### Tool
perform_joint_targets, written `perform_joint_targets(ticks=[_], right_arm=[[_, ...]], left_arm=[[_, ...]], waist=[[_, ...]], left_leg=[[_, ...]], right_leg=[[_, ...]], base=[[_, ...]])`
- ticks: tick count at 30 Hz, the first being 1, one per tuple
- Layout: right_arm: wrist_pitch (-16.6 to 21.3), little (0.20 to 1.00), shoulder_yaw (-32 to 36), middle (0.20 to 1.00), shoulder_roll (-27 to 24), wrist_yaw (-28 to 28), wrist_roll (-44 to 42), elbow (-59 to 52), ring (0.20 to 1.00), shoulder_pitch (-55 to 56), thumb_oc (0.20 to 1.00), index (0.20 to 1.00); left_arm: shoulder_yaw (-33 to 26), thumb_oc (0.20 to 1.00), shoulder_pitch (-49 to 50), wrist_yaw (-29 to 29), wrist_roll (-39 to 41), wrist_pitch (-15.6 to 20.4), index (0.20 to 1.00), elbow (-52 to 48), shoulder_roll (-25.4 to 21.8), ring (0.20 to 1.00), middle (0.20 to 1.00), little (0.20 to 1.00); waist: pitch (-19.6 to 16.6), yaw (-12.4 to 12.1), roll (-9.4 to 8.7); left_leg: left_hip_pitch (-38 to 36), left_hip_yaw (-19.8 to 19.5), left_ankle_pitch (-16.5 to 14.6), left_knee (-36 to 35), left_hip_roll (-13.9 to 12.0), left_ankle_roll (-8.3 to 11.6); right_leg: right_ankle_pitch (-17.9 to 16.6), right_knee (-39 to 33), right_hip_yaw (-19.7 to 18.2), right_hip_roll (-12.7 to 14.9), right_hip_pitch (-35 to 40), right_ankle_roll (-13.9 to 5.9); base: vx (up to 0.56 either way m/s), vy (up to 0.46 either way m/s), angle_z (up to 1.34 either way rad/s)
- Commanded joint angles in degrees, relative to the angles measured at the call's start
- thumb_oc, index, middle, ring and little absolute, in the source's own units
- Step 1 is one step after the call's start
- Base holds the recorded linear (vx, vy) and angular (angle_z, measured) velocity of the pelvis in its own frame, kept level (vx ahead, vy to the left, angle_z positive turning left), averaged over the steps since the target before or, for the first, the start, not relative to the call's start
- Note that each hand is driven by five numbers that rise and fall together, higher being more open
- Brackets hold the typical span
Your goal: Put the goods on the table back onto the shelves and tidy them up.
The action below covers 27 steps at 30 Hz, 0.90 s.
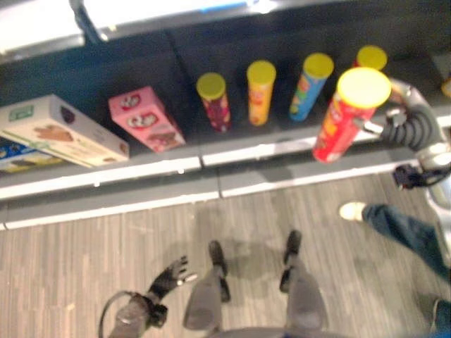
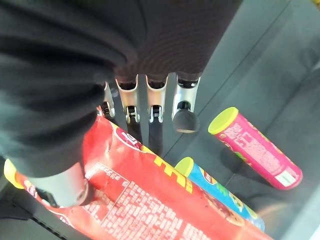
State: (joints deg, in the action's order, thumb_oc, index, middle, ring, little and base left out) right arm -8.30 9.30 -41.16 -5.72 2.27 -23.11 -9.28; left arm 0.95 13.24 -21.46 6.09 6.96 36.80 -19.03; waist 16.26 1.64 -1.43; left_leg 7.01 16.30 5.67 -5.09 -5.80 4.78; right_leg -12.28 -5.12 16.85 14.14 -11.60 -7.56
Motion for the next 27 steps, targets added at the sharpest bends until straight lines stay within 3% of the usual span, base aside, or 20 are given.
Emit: perform_joint_targets(ticks=[1,3,9,17,20,22,25,27], right_arm=[[5.2,0.200,4.0,0.200,-0.1,2.4,0.0,-4.4,0.200,-0.5,0.200,0.200],[5.6,0.200,3.9,0.200,0.2,2.4,-0.3,-4.3,0.200,0.5,0.200,0.200],[6.4,0.200,3.3,0.200,1.3,2.2,-0.9,-3.3,0.200,2.1,0.200,0.200],[6.6,0.200,3.6,0.200,3.4,1.9,-1.5,-3.4,0.200,4.7,0.200,0.200],[6.7,0.200,3.1,0.200,4.2,2.1,-1.3,-3.0,0.200,3.9,0.200,0.200],[6.6,0.200,3.2,0.200,5.0,2.0,-1.4,-2.8,0.200,4.0,0.200,0.200],[6.3,0.200,2.9,0.200,5.6,1.8,-2.0,-2.5,0.200,3.8,0.200,0.200],[5.9,0.200,3.0,0.200,5.9,1.7,-3.2,-1.7,0.200,2.2,0.200,0.200]], left_arm=[[0.7,1.000,1.0,-0.9,-1.9,2.5,1.000,2.0,-2.7,1.000,1.000,1.000],[0.4,1.000,1.1,-1.1,-2.1,2.8,1.000,2.9,-2.5,1.000,1.000,1.000],[-0.6,1.000,1.7,-0.2,-3.4,2.8,1.000,4.3,-1.4,1.000,1.000,1.000],[-1.0,1.000,2.7,0.2,-3.7,2.7,1.000,3.9,-0.3,1.000,1.000,1.000],[-2.4,1.000,3.4,0.1,-3.4,2.8,1.000,3.5,-0.2,1.000,1.000,1.000],[-2.9,1.000,3.1,0.0,-3.5,2.5,1.000,3.6,-1.0,1.000,1.000,1.000],[-3.9,1.000,3.3,-0.1,-3.4,2.1,1.000,3.6,-1.9,1.000,1.000,1.000],[-5.6,1.000,3.8,-0.8,-2.8,1.8,1.000,3.8,-2.4,1.000,1.000,1.000]], waist=[[-7.1,1.1,-1.26],[-8.5,1.3,-1.48],[-12.3,1.6,-2.04],[-13.4,1.9,-1.60],[-12.1,0.9,-1.83],[-11.3,0.9,-1.54],[-11.2,0.5,-1.74],[-11.7,-0.9,-2.89]], left_leg=[[-1.3,2.8,-2.9,0.1,-4.7,4.43],[-2.2,3.6,-3.4,0.1,-4.7,4.64],[-8.6,4.4,-4.7,0.1,-3.5,3.21],[-11.7,3.3,-6.9,0.1,-1.2,0.32],[-13.6,4.0,-8.3,0.1,0.2,-1.36],[-13.6,3.9,-8.1,0.1,-1.0,-1.22],[-13.8,4.1,-8.0,0.1,-2.4,-0.23],[-13.8,4.4,-7.6,0.1,-5.0,2.07]], right_leg=[[-0.2,0.1,3.1,1.8,1.1,-4.19],[0.1,0.1,3.9,1.7,1.6,-4.24],[0.8,0.1,1.9,0.7,7.3,-3.95],[2.8,4.5,-0.5,1.7,8.0,-4.24],[0.3,12.7,-1.4,4.6,4.4,-7.03],[-0.1,17.5,-4.6,3.9,2.1,-7.44],[-0.9,15.2,-5.4,5.2,2.9,-7.44],[-4.3,7.3,-3.4,10.0,6.0,-7.44]], base=[[0.07,-0.053,0.00],[0.06,-0.022,0.05],[0.12,0.017,-0.16],[0.06,0.057,-0.05],[0.01,0.068,-0.37],[-0.02,-0.047,-0.48],[0.08,-0.185,-0.11],[0.16,-0.397,-0.04]])
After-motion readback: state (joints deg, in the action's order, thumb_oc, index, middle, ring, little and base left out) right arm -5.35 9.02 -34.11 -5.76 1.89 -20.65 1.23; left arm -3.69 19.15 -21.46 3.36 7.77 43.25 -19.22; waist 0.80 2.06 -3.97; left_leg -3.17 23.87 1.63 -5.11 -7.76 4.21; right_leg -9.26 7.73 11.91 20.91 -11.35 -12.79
